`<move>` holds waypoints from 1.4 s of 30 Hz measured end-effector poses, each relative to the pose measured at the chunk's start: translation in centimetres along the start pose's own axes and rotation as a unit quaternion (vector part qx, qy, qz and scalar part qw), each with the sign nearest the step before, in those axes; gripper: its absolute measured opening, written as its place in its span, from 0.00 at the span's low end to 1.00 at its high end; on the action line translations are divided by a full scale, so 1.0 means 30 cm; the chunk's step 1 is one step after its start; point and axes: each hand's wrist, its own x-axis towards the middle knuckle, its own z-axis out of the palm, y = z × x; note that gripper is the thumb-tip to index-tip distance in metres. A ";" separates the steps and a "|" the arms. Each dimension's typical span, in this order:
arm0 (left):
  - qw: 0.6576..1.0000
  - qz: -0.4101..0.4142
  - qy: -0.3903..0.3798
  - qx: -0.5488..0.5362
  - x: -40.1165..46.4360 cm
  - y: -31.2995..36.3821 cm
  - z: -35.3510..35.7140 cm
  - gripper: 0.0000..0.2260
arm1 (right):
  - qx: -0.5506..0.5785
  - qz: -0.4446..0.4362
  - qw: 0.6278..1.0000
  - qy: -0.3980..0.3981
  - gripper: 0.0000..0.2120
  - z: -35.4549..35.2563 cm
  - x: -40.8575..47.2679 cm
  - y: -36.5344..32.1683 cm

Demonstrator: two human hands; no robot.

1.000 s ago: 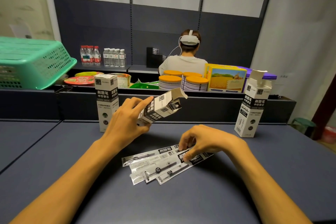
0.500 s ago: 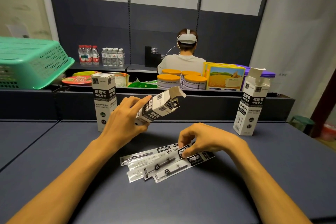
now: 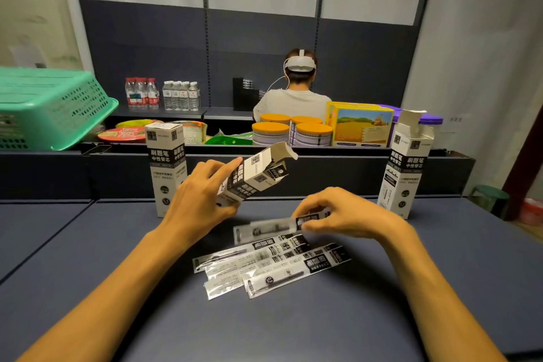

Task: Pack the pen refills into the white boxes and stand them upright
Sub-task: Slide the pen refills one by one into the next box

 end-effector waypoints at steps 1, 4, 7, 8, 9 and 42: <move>1.000 -0.002 -0.001 0.001 0.000 0.000 0.000 0.40 | 0.008 -0.007 0.999 0.033 0.09 -0.016 -0.009 0.004; 1.000 -0.003 0.000 0.004 0.002 -0.001 0.001 0.40 | 0.033 -0.031 0.986 0.157 0.11 -0.064 -0.045 0.016; 1.000 -0.002 0.005 0.005 0.002 0.002 0.000 0.39 | -0.007 -0.064 0.957 0.283 0.14 -0.098 -0.070 0.033; 1.000 -0.003 0.005 0.005 0.002 0.003 0.000 0.39 | -0.028 -0.072 0.947 0.313 0.13 -0.106 -0.072 0.040; 1.000 -0.004 0.005 0.006 0.001 0.003 0.000 0.39 | -0.050 -0.078 0.938 0.334 0.12 -0.111 -0.073 0.049; 0.999 0.018 0.005 0.027 0.001 0.006 0.014 0.39 | -0.341 -0.077 0.848 0.398 0.10 -0.075 -0.016 -0.030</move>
